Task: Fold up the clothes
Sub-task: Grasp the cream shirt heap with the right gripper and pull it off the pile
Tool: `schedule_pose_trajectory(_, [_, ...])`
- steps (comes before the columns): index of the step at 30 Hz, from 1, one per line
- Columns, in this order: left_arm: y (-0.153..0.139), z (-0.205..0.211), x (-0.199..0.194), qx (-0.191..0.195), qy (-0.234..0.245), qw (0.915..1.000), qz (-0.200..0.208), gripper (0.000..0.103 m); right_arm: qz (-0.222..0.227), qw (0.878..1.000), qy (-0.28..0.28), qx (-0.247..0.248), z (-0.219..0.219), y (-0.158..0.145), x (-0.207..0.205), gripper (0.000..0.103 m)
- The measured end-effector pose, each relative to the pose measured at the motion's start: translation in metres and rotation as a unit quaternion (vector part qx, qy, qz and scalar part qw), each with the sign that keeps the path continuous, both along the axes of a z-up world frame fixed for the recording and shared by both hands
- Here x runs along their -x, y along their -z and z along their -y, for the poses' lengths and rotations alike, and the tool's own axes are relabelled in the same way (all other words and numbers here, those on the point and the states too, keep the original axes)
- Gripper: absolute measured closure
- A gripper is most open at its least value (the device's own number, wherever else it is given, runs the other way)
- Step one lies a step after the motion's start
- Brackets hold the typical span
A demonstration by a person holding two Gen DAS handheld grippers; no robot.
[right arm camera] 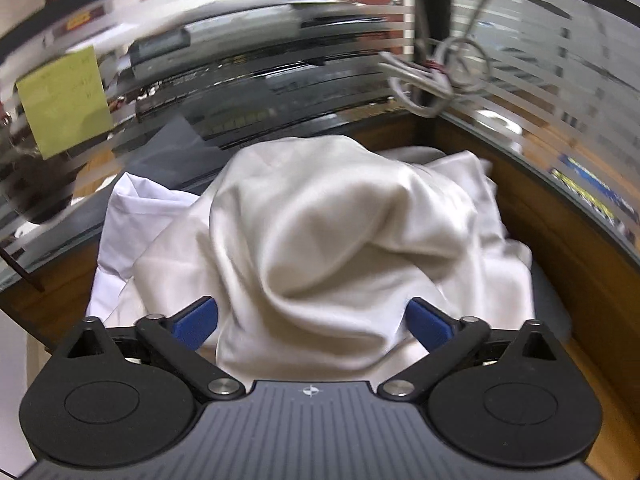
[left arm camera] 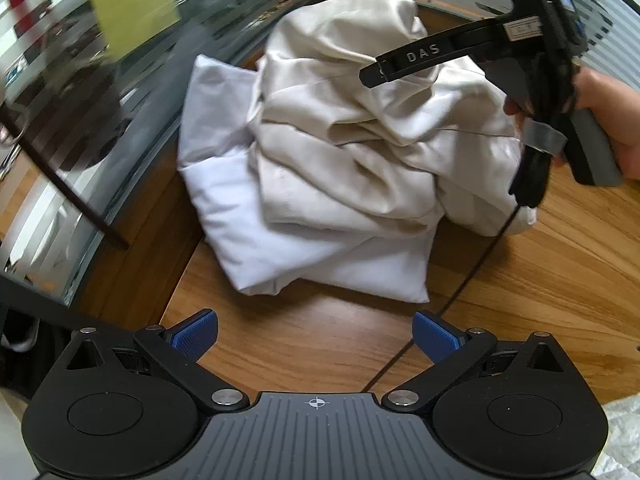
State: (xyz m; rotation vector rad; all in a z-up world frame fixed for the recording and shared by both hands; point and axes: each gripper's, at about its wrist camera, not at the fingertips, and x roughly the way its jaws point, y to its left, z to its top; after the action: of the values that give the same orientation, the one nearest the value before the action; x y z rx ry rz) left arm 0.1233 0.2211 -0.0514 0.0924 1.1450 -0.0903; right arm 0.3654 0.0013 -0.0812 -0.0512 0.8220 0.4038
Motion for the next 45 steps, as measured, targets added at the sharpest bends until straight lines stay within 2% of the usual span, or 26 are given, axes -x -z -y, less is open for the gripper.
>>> schedule_pose_trajectory(1, [-0.001,-0.003,0.000,0.003,-0.007,1.0000,0.000,0.000,-0.002,1.000,-0.004,0.008,-0.004,0.002,-0.005,0.015])
schedule_pose_trajectory(3, [-0.001,-0.007,0.001,0.009,-0.021,0.9997,0.003,0.000,-0.007,1.000,-0.008,0.021,-0.007,0.005,-0.010,0.044])
schedule_pose_trajectory(4, [-0.002,-0.009,0.001,0.014,-0.027,0.9995,0.004,0.000,-0.010,1.000,-0.010,0.027,-0.008,0.006,-0.012,0.052])
schedule_pose_trajectory(6, [-0.001,-0.012,0.001,0.024,-0.039,0.9990,0.006,0.000,-0.019,0.999,-0.012,0.026,-0.005,0.008,-0.011,0.087])
schedule_pose_trajectory(8, [-0.001,-0.011,0.002,0.029,-0.048,0.9984,0.006,0.000,-0.022,1.000,-0.008,0.021,0.001,0.007,-0.004,0.099])
schedule_pose_trajectory(17, [0.002,0.018,0.014,0.048,-0.062,0.9969,0.002,0.000,-0.020,0.998,0.060,-0.009,0.076,-0.009,0.078,0.100])
schedule_pose_trajectory(25, [0.007,0.064,0.033,0.094,-0.075,0.9926,-0.013,0.000,-0.044,0.990,0.134,-0.002,0.168,-0.008,0.178,0.101])
schedule_pose_trajectory(30, [0.010,0.099,0.048,0.096,-0.065,0.9932,-0.008,0.000,-0.072,0.981,0.178,0.017,0.232,0.005,0.244,0.101])
schedule_pose_trajectory(37, [0.017,0.151,0.071,0.082,-0.035,0.9960,-0.013,0.000,-0.134,0.963,0.227,0.049,0.314,0.038,0.346,0.101])
schedule_pose_trajectory(41, [0.025,0.179,0.084,0.079,-0.019,0.9965,-0.019,0.000,-0.159,0.956,0.240,0.056,0.344,0.049,0.396,0.101])
schedule_pose_trajectory(45, [0.032,0.207,0.095,0.075,-0.003,0.9969,-0.022,0.000,-0.168,0.954,0.244,0.055,0.366,0.056,0.438,0.100])
